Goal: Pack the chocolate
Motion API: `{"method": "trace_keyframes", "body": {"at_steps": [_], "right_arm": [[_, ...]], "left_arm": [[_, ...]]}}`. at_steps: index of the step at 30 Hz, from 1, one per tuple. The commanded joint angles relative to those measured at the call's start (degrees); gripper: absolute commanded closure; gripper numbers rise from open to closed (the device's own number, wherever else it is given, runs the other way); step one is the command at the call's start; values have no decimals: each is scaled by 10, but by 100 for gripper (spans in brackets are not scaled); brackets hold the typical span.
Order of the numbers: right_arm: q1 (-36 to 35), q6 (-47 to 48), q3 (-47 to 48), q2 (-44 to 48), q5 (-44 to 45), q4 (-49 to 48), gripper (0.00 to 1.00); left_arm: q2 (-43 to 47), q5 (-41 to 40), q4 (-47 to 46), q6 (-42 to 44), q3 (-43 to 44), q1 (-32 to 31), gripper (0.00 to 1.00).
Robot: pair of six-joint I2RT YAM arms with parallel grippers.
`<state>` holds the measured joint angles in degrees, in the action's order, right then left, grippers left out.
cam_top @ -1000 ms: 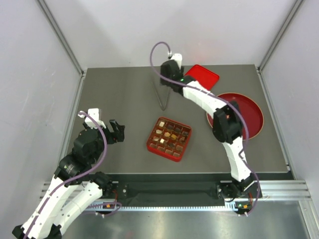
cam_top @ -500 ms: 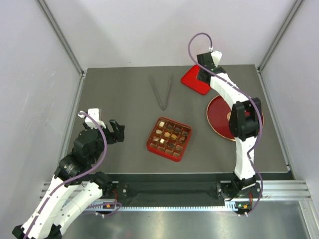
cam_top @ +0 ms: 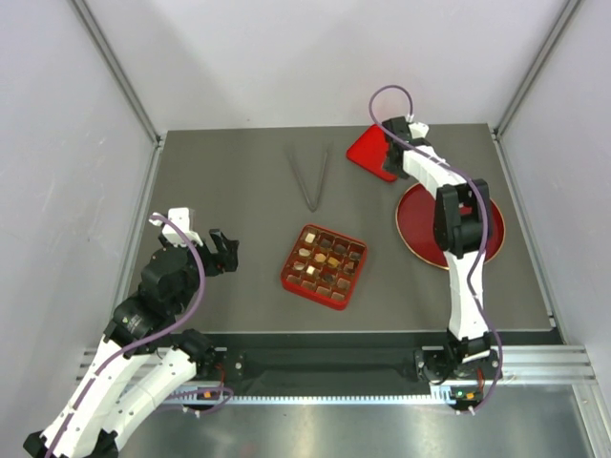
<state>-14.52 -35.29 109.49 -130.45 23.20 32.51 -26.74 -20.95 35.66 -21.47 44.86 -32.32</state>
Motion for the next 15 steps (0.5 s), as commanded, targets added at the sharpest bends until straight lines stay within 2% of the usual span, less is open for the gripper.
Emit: {"method": "trace_keyframes", "body": {"at_steps": [1, 15], "right_arm": [[13, -22, 21, -13, -6, -5, 63], [20, -19, 56, -61, -19, -3, 61]], "left_arm": [[4, -11, -13, 4, -1, -1, 15], [-7, -20, -13, 3, -1, -1, 15]]}}
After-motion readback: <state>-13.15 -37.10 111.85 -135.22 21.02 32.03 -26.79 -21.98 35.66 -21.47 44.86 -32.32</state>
